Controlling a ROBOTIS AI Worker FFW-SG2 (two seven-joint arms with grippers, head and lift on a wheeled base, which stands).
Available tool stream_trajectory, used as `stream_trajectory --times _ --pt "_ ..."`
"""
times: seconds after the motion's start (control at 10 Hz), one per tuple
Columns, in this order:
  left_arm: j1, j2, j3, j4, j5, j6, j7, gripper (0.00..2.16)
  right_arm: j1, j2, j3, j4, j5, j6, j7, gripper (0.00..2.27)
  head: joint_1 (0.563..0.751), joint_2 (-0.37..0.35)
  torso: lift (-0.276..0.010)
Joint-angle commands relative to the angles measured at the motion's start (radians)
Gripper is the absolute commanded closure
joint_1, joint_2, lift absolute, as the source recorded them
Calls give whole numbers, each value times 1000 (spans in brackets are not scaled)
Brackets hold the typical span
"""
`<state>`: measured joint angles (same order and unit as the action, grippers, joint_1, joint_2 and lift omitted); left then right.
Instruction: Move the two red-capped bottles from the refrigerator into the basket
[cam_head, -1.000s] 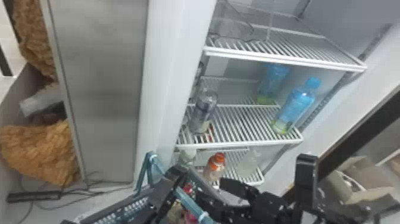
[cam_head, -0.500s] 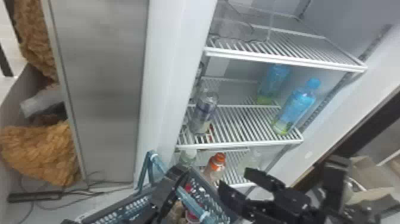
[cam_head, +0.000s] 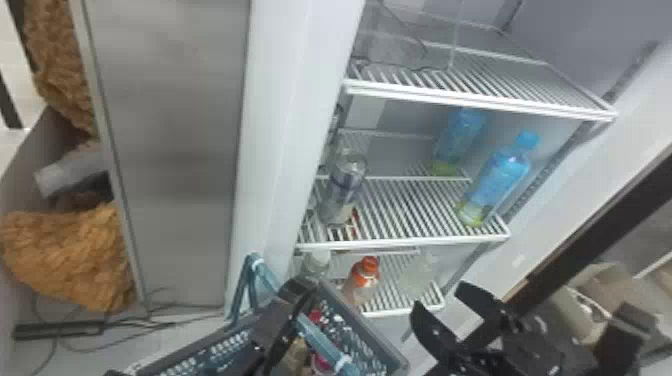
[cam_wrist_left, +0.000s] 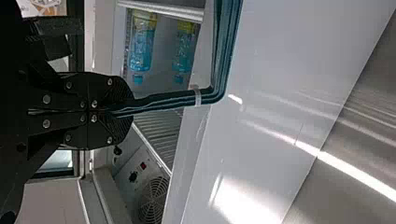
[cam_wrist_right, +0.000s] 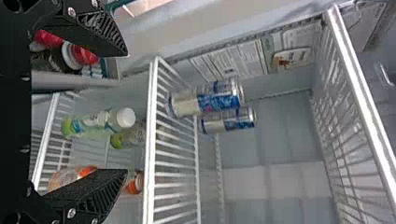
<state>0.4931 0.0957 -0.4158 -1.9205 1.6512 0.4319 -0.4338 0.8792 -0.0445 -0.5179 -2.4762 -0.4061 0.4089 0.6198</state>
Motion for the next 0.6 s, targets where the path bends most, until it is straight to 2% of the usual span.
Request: stream_trajectory --times 0.0,0.5 --pt "0 -1 1 0 0 0 0 1204 34 5 -21 48 3 -95 3 134 695 -350 0" --pt "8 -5 5 2 -2 0 0 1204 107 15 -37 195 -29 -375 40 134 695 -350 0"
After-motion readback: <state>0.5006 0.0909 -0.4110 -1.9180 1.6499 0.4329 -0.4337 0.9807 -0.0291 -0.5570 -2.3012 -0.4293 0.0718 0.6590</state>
